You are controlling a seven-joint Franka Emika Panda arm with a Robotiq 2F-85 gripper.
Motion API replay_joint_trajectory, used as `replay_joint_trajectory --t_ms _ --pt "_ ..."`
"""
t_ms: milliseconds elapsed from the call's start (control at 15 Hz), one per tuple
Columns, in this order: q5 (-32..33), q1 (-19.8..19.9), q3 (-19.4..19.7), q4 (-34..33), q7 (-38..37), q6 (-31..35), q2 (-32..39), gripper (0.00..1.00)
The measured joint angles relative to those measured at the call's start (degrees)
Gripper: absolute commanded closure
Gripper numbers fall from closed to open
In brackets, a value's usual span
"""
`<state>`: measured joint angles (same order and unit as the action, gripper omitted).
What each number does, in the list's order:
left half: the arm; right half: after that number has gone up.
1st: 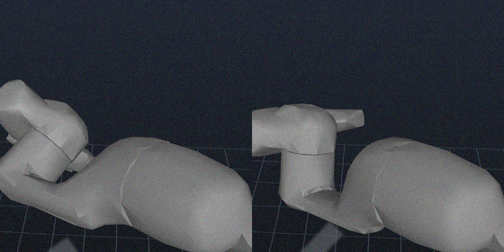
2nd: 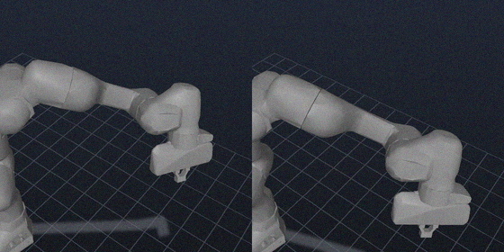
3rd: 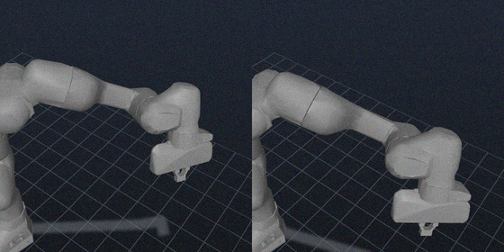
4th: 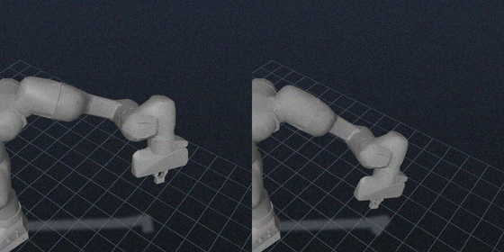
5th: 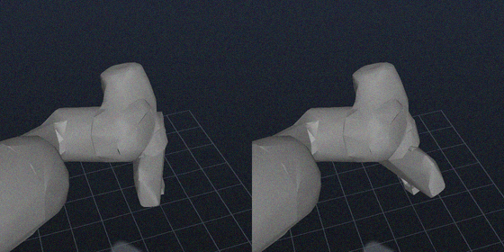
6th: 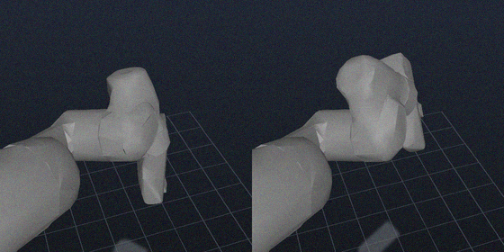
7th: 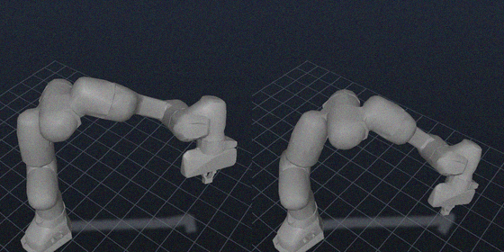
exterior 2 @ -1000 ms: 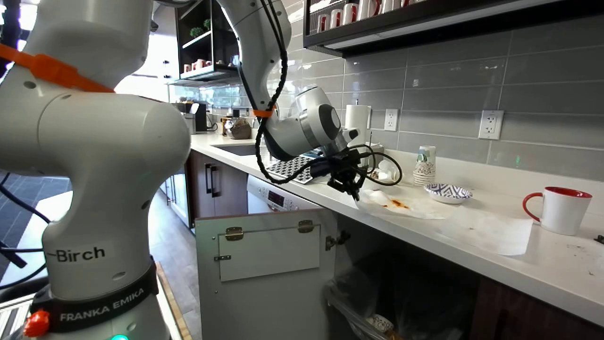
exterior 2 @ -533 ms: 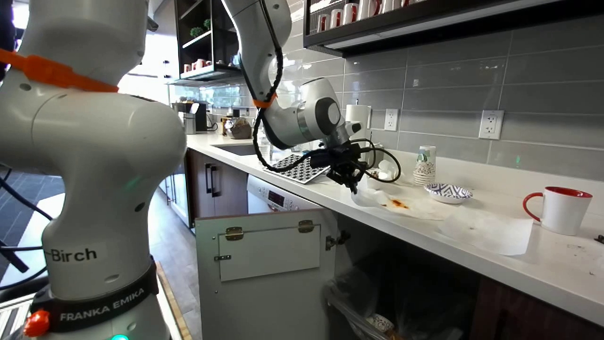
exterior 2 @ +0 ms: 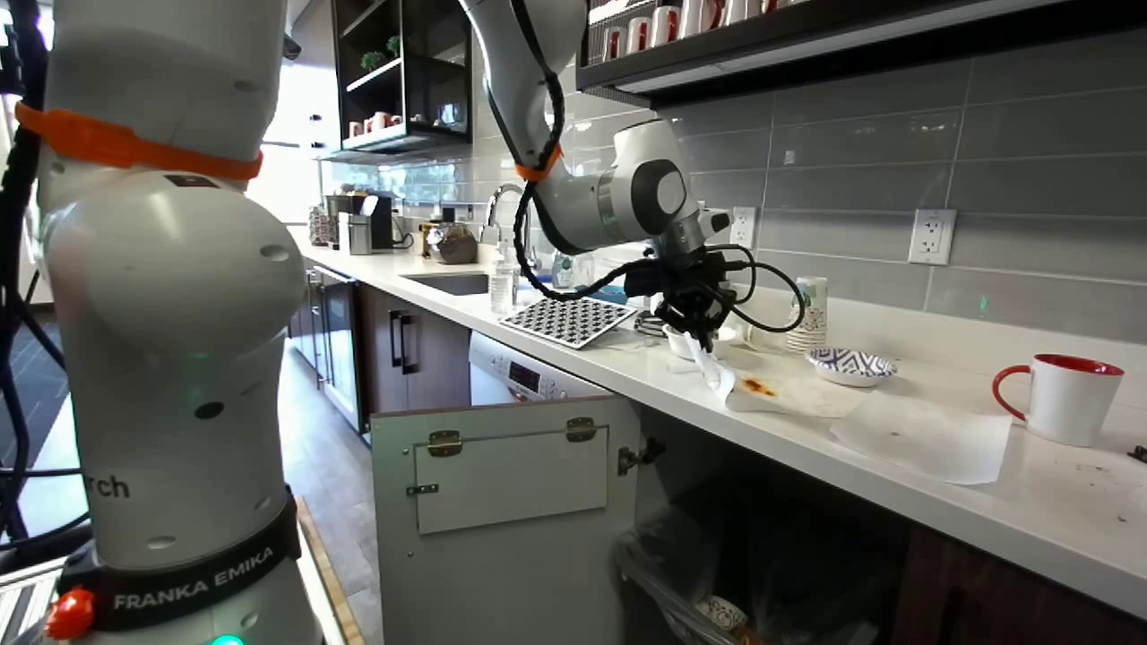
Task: Fold the napkin and put it in the bin
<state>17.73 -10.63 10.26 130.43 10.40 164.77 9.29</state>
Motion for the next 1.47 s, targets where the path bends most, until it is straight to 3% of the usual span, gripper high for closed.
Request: replay_joint_trajectory --t_ms 267,533,1200,1467 --pt "-0.24 5.35 -4.40 -4.67 1.32 0.12 3.39 1.00" --pt "-0.30 7.51 -6.31 -8.90 2.01 0.12 7.08 1.00" --pt "2.77 7.84 1.14 -17.67 -4.85 0.27 13.96 1.00" --pt "3.05 7.80 2.44 -19.82 -7.01 0.27 17.41 1.00"
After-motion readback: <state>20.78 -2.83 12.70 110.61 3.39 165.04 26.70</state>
